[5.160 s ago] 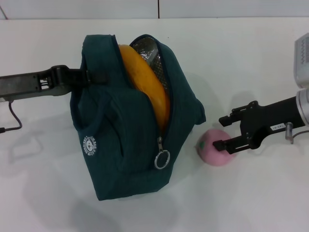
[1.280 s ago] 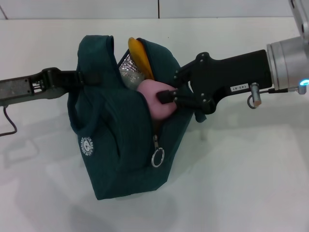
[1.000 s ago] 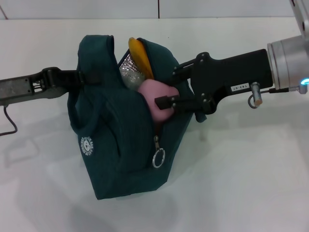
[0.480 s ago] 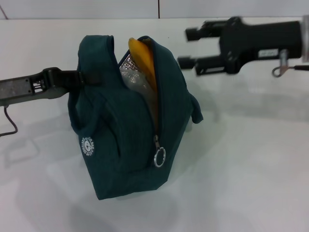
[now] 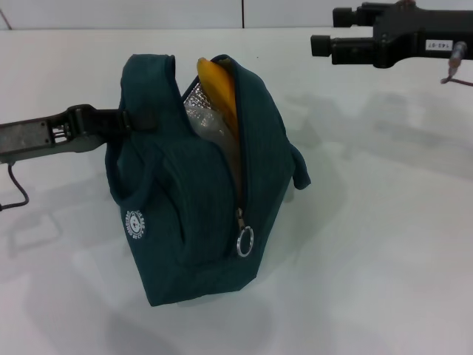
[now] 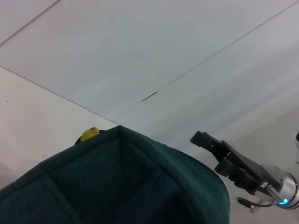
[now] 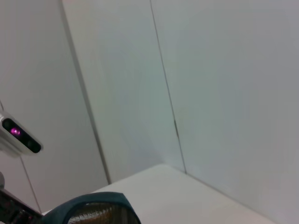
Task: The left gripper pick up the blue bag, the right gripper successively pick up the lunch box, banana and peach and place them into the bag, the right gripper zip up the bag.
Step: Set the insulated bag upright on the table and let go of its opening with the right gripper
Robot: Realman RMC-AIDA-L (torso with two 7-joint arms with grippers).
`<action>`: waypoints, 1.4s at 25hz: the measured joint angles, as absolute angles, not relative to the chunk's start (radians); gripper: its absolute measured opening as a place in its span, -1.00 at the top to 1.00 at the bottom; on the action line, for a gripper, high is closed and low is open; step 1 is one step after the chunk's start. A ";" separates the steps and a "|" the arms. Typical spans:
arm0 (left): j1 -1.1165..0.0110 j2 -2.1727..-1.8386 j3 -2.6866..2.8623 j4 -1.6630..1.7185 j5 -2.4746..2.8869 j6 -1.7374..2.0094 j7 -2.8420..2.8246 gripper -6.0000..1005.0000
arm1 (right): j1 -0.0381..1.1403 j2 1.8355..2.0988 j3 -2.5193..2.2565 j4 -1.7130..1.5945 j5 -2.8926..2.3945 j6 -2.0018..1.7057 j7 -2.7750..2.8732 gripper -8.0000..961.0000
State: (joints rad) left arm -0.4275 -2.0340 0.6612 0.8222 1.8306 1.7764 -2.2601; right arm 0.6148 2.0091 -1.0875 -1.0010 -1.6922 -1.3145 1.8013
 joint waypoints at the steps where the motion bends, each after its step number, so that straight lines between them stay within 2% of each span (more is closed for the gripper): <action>1: -0.428 -2.034 0.661 0.822 1.831 1.776 -2.259 0.91 | 0.626 2.010 -1.090 -0.993 -1.702 -1.312 1.814 -0.52; 7: -0.429 -2.033 0.662 0.822 1.831 1.776 -2.258 0.91 | 0.685 2.014 -1.146 -0.918 -1.718 -1.288 1.861 -0.51; 16: -0.432 -2.030 0.661 0.800 1.829 1.774 -2.240 0.91 | 0.710 2.019 -1.268 -0.906 -1.715 -1.217 1.894 -0.52; 35: -0.431 -2.029 0.661 0.799 1.827 1.772 -2.238 0.91 | 0.701 2.018 -1.429 -0.985 -1.841 -1.117 2.043 -0.53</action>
